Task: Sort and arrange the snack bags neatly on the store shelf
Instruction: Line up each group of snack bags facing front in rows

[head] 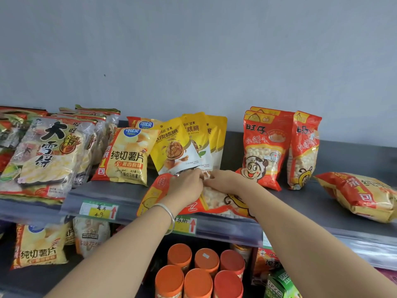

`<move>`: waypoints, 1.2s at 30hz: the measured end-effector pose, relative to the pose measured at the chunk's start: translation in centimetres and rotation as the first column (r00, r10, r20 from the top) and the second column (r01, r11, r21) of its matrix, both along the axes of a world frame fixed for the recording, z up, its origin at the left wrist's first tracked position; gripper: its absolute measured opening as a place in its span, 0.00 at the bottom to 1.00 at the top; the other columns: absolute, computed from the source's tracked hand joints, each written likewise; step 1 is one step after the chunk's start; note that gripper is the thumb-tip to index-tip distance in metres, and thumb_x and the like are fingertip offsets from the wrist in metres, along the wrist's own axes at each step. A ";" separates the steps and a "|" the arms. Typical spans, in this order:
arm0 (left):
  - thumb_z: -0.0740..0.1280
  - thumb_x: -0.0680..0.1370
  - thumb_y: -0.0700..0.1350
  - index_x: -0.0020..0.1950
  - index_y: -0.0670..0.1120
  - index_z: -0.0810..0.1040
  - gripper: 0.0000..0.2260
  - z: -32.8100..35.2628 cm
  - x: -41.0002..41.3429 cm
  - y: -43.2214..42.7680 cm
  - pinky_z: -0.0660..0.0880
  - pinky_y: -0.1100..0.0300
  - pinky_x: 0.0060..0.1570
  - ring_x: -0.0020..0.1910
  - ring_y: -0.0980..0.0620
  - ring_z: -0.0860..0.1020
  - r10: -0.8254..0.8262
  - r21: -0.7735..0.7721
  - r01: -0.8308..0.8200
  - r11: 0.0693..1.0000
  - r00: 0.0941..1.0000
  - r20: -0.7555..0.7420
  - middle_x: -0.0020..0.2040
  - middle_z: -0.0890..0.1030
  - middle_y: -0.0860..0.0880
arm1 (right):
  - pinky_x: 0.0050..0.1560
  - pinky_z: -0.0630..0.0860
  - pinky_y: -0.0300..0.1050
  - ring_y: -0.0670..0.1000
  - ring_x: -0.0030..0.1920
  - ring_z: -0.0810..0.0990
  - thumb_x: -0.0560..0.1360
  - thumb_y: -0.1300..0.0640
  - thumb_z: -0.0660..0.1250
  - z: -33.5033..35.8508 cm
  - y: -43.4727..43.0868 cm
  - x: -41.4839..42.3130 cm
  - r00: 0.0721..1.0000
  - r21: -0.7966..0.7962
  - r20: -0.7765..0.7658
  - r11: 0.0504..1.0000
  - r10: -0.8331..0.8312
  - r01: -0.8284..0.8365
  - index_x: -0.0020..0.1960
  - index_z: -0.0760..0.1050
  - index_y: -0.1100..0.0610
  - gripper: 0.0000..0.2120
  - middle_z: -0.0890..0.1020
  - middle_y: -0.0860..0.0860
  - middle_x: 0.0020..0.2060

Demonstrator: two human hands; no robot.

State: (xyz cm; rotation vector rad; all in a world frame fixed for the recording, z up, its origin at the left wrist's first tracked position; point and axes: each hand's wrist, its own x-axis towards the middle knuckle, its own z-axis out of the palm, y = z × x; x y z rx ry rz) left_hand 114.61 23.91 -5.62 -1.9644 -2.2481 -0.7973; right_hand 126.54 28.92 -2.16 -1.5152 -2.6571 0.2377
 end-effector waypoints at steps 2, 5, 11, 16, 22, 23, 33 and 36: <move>0.52 0.80 0.43 0.60 0.50 0.71 0.12 0.0 0.2 -0.4 0.65 0.51 0.53 0.61 0.45 0.72 0.009 0.030 -0.009 1.000 1.000 -0.005 0.63 0.75 0.48 | 0.60 0.69 0.50 0.58 0.64 0.74 0.80 0.43 0.54 -0.1 -0.1 0.0 1.000 0.002 0.001 1.000 -0.010 0.010 0.69 0.69 0.59 0.25 0.74 0.58 0.66; 0.53 0.79 0.40 0.56 0.50 0.69 0.10 -0.1 0.5 -1.3 0.64 0.51 0.51 0.57 0.46 0.72 0.033 0.129 -0.034 0.991 0.999 0.005 0.57 0.77 0.48 | 0.58 0.69 0.49 0.57 0.63 0.74 0.80 0.45 0.54 0.1 -0.3 -0.3 1.000 0.011 -0.004 1.000 -0.003 0.003 0.67 0.70 0.57 0.22 0.75 0.57 0.65; 0.54 0.79 0.39 0.53 0.49 0.67 0.08 -0.6 0.9 -2.5 0.62 0.51 0.49 0.55 0.46 0.70 0.060 0.295 -0.056 0.954 0.998 -0.006 0.52 0.77 0.48 | 0.64 0.67 0.53 0.58 0.65 0.72 0.80 0.50 0.47 1.2 -0.9 -1.3 0.997 -0.012 0.045 0.998 -0.067 0.068 0.60 0.71 0.56 0.18 0.74 0.54 0.63; 0.54 0.80 0.40 0.55 0.49 0.69 0.09 -0.5 0.7 -2.6 0.62 0.51 0.52 0.57 0.46 0.70 0.023 0.288 -0.032 0.957 0.999 0.033 0.55 0.77 0.48 | 0.69 0.56 0.62 0.56 0.68 0.69 0.79 0.42 0.50 1.1 -1.9 -1.4 0.987 0.034 0.124 0.994 -0.106 0.103 0.64 0.73 0.51 0.23 0.75 0.51 0.64; 0.57 0.80 0.46 0.61 0.52 0.70 0.10 0.7 0.7 -2.0 0.62 0.51 0.58 0.62 0.48 0.69 -0.008 0.407 0.020 0.913 0.999 -0.032 0.61 0.73 0.51 | 0.39 0.67 0.45 0.50 0.34 0.71 0.77 0.44 0.61 2.6 -1.7 0.8 0.987 0.038 -0.161 0.999 0.018 -0.012 0.33 0.66 0.56 0.21 0.71 0.49 0.31; 0.58 0.80 0.46 0.61 0.52 0.71 0.11 1.1 0.9 -1.8 0.61 0.51 0.59 0.62 0.48 0.69 -0.018 0.449 0.034 0.893 0.999 -0.040 0.60 0.73 0.51 | 0.36 0.66 0.44 0.50 0.33 0.70 0.78 0.44 0.62 2.8 -1.6 1.4 0.977 0.050 -0.212 0.999 0.020 -0.010 0.32 0.65 0.56 0.21 0.70 0.49 0.31; 0.68 0.74 0.47 0.69 0.50 0.66 0.24 3.2 8.6 0.7 0.63 0.38 0.65 0.72 0.44 0.58 -0.130 0.708 0.018 0.706 0.986 0.105 0.72 0.59 0.43 | 0.35 0.66 0.43 0.48 0.32 0.69 0.80 0.47 0.58 2.3 1.2 11.6 0.390 -0.085 -0.897 0.948 -0.207 0.307 0.37 0.66 0.52 0.15 0.71 0.49 0.33; 0.67 0.76 0.48 0.76 0.53 0.53 0.33 2.1 11.6 1.8 0.61 0.46 0.70 0.75 0.46 0.54 -0.369 0.495 0.230 0.838 0.907 0.203 0.76 0.50 0.43 | 0.43 0.71 0.47 0.52 0.41 0.73 0.82 0.48 0.53 1.8 1.9 14.9 0.188 -0.175 -0.938 0.866 -0.292 0.469 0.54 0.69 0.57 0.14 0.74 0.51 0.40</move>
